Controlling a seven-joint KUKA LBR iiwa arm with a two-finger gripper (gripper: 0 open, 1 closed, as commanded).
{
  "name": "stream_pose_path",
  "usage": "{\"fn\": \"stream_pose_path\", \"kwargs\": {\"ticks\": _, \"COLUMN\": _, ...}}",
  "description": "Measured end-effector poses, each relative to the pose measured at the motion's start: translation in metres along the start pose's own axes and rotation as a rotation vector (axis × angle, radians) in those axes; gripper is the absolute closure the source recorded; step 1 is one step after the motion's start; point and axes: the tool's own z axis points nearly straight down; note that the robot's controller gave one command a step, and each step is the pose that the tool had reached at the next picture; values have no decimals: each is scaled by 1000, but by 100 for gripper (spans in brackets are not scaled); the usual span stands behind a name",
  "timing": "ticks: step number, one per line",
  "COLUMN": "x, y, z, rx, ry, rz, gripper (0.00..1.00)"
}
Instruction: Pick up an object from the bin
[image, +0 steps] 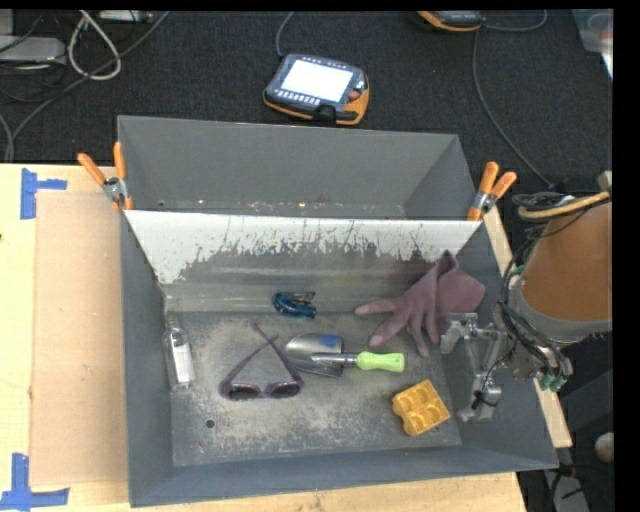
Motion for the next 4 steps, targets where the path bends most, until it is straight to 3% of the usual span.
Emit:
{"fn": "stream_pose_path", "kwargs": {"ticks": 1, "x": -2, "y": 1, "z": -3, "rx": 1, "ry": -7, "rz": -5, "gripper": 0}}
{"fn": "stream_pose_path", "kwargs": {"ticks": 2, "x": 25, "y": 10, "z": 93, "rx": 1, "ry": -17, "rz": 153, "gripper": 0}}
{"fn": "stream_pose_path", "kwargs": {"ticks": 3, "x": 26, "y": 16, "z": 41, "rx": 4, "ry": -20, "rz": -43, "gripper": 0}}
{"fn": "stream_pose_path", "kwargs": {"ticks": 4, "x": 32, "y": 31, "z": 65, "rx": 1, "ry": -12, "rz": 146, "gripper": 0}}
